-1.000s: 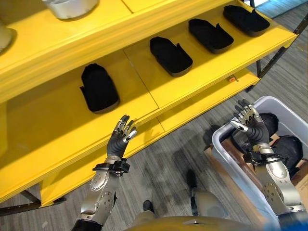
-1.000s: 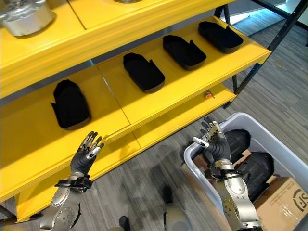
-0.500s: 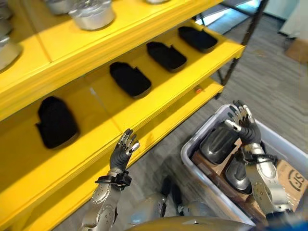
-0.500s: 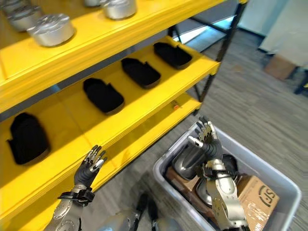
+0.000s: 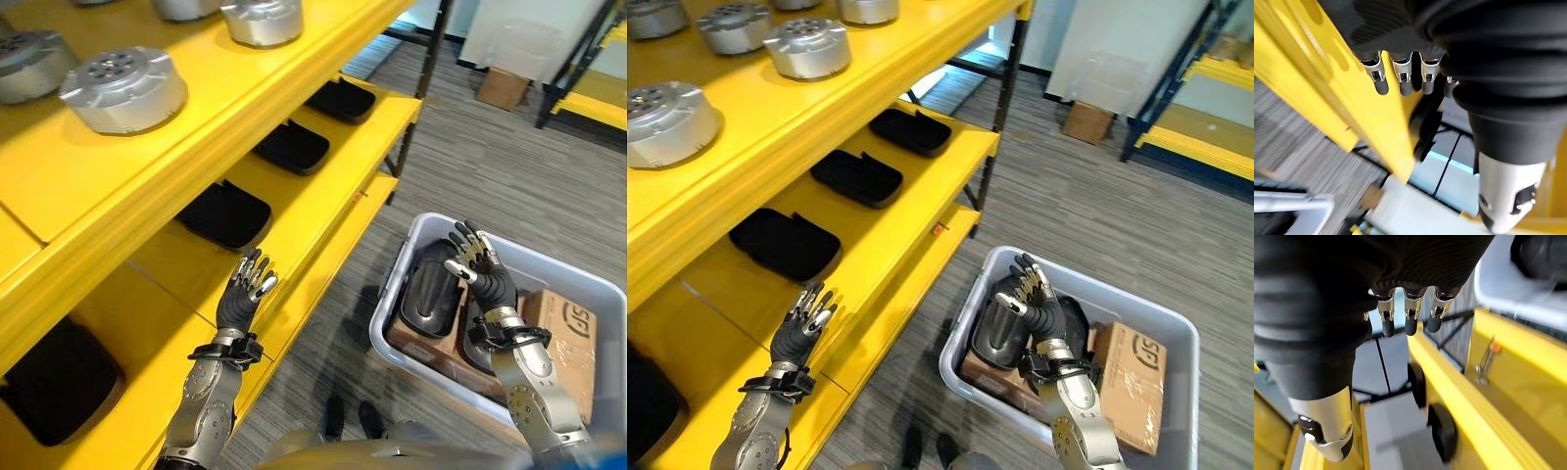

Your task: Move parts from the plastic box to the shelf.

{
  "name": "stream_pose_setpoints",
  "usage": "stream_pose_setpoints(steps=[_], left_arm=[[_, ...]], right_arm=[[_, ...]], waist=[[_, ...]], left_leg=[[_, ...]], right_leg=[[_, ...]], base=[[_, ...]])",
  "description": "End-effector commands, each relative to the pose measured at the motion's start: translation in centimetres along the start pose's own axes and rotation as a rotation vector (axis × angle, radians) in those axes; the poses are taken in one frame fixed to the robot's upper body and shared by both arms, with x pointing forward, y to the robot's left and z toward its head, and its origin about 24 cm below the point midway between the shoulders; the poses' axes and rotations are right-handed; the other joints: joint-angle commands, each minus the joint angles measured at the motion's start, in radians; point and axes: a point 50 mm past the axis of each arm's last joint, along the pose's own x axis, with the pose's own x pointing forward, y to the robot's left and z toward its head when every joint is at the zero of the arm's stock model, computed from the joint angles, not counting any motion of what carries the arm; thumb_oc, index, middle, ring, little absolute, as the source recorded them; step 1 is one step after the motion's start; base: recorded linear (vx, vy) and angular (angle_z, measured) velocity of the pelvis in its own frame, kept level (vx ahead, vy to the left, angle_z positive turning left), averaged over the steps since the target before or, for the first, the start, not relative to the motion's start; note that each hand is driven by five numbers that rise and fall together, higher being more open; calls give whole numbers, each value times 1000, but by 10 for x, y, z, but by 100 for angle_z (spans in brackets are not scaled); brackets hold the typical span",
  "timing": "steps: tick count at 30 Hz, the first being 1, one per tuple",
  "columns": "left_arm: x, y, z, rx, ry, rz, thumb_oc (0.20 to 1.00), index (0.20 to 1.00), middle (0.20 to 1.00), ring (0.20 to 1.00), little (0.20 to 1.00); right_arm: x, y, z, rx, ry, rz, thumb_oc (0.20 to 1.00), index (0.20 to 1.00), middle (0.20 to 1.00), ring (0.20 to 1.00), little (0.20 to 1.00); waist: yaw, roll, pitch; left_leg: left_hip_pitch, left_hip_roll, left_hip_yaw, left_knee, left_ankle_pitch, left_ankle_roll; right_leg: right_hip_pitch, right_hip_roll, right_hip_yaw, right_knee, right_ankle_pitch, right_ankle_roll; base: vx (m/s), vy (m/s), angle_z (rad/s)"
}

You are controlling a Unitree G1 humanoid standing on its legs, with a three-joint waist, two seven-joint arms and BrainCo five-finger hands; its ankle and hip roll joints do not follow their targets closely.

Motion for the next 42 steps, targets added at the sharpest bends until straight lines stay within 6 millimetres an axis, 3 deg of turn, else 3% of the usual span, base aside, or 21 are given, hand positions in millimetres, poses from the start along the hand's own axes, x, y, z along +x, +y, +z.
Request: stream_pose_setpoints(steps=[1,4,5,7,8,9,10,14,24,26,28,29,30,31,33,35,36,37,38,39,42], left_arm=[[-4,9,16,71,-79,11,1000,1000,1000,1000,1000],[-1,9,18,86,-81,3,1000,1000,1000,1000,1000],[2,10,22,103,-92,9,1000,1000,1000,1000,1000],[1,14,28,115,-107,20,1000,1000,1000,1000,1000],[-1,14,29,100,-109,26,1000,1000,1000,1000,1000],[-1,14,29,101,-109,27,1000,1000,1000,1000,1000],[-3,15,27,82,-100,36,1000,1000,1000,1000,1000],[-3,15,20,47,-80,55,1000,1000,1000,1000,1000],[-6,11,9,25,-33,30,1000,1000,1000,1000,1000],[-9,12,6,30,-17,28,1000,1000,1000,1000,1000],[-9,9,3,22,-8,13,1000,1000,1000,1000,1000],[-9,9,3,22,-9,13,1000,1000,1000,1000,1000],[-8,7,5,27,-15,-2,1000,1000,1000,1000,1000],[-7,7,4,29,-12,-4,1000,1000,1000,1000,1000],[-8,7,4,27,-8,-3,1000,1000,1000,1000,1000],[-10,6,4,20,-7,-2,1000,1000,1000,1000,1000],[-9,5,5,23,-15,-5,1000,1000,1000,1000,1000],[-9,5,5,23,-15,-5,1000,1000,1000,1000,1000],[-4,2,8,30,-29,-14,1000,1000,1000,1000,1000],[-4,2,8,30,-29,-14,1000,1000,1000,1000,1000],[6,-9,11,24,-52,-65,1000,1000,1000,1000,1000]], right_arm=[[7,6,15,31,-101,22,1000,1000,1000,1000,1000],[8,9,14,39,-97,29,1000,1000,1000,1000,1000],[11,14,12,51,-91,45,1000,1000,1000,1000,1000],[13,17,12,54,-97,57,1000,1000,1000,1000,1000],[14,20,12,59,-97,65,1000,1000,1000,1000,1000],[14,20,12,59,-98,65,1000,1000,1000,1000,1000],[16,23,9,59,-81,75,1000,1000,1000,1000,1000],[17,22,8,49,-69,76,1000,1000,1000,1000,1000],[6,11,5,52,-37,56,1000,1000,1000,1000,1000],[2,11,7,57,-37,79,1000,1000,1000,1000,1000],[0,9,9,48,-37,79,1000,1000,1000,1000,1000],[1,9,9,48,-37,79,1000,1000,1000,1000,1000],[1,6,11,20,-35,95,1000,1000,1000,1000,1000],[3,7,11,8,-31,106,1000,1000,1000,1000,1000],[4,8,12,-7,-30,115,1000,1000,1000,1000,1000],[4,7,14,-20,-35,115,1000,1000,1000,1000,1000],[6,6,15,-28,-46,111,1000,1000,1000,1000,1000],[6,6,15,-28,-46,111,1000,1000,1000,1000,1000],[10,6,18,-34,-61,112,1000,1000,1000,1000,1000],[10,6,18,-34,-61,112,1000,1000,1000,1000,1000],[14,5,17,-47,-74,77,1000,1000,1000,1000,1000]], waist=[[3,-24,-54],[-4,-32,-30],[8,-36,-9],[41,-24,4],[62,-20,-7],[61,-21,-10],[83,-25,-24],[78,-37,-51],[53,-30,-58],[50,-31,-35],[60,-33,-1],[57,-31,-1],[74,-40,32],[77,-40,32],[78,-38,25],[79,-34,19],[78,-25,24],[79,-25,24],[74,-2,33],[74,-2,33],[48,55,28]], left_leg=[[-8,-1,60,6,-7,22],[-17,5,100,6,-8,24],[-23,22,136,11,-10,24],[-19,53,167,14,-12,13],[-6,73,198,16,-22,3],[-10,73,198,15,-19,2],[9,81,237,15,-34,-1],[39,68,250,13,-54,-5],[53,127,250,78,-63,-60],[17,161,247,161,-62,-87],[-55,186,218,313,-9,-115],[-61,188,214,323,-12,-117],[-150,158,121,456,52,-139],[-162,149,92,448,45,-134],[-154,185,57,370,56,-131],[-122,260,31,232,84,-135],[-113,301,11,161,126,-145],[-111,301,12,159,127,-145],[-99,356,-20,75,183,-171],[-97,356,-19,73,184,-171],[-46,392,72,11,187,-209]], right_leg=[[-49,-22,37,-19,181,92],[-85,-10,68,-2,197,109],[-122,-18,13,30,200,121],[-127,-113,-246,42,157,107],[-93,-187,-445,47,123,83],[-96,-187,-446,45,127,82],[-83,-233,-556,51,127,81],[-52,-242,-548,-27,165,90],[22,-189,-532,-108,150,61],[31,-172,-541,-114,139,40],[57,-166,-554,-128,133,21],[56,-164,-558,-129,133,20],[64,-168,-565,-138,134,3],[64,-169,-565,-141,132,4],[64,-173,-555,-143,130,13],[63,-183,-542,-136,123,25],[55,-183,-531,-128,116,32],[55,-183,-531,-128,116,32],[44,-172,-503,-118,100,40],[44,-172,-503,-118,100,39],[41,-186,-480,-97,93,57]], base=[[-78,79,-56],[-109,54,-57],[-112,-9,-88],[-50,-37,-148],[7,-31,-133],[47,-40,-87],[51,-31,-75],[110,-103,-65],[85,-152,-2],[4,-239,16],[-14,-216,32],[-71,-208,50],[-66,-131,44],[-43,-113,36],[57,67,1],[91,148,-8],[47,105,-2],[0,151,-15],[-12,92,-31],[-3,243,-38],[76,294,-49]])
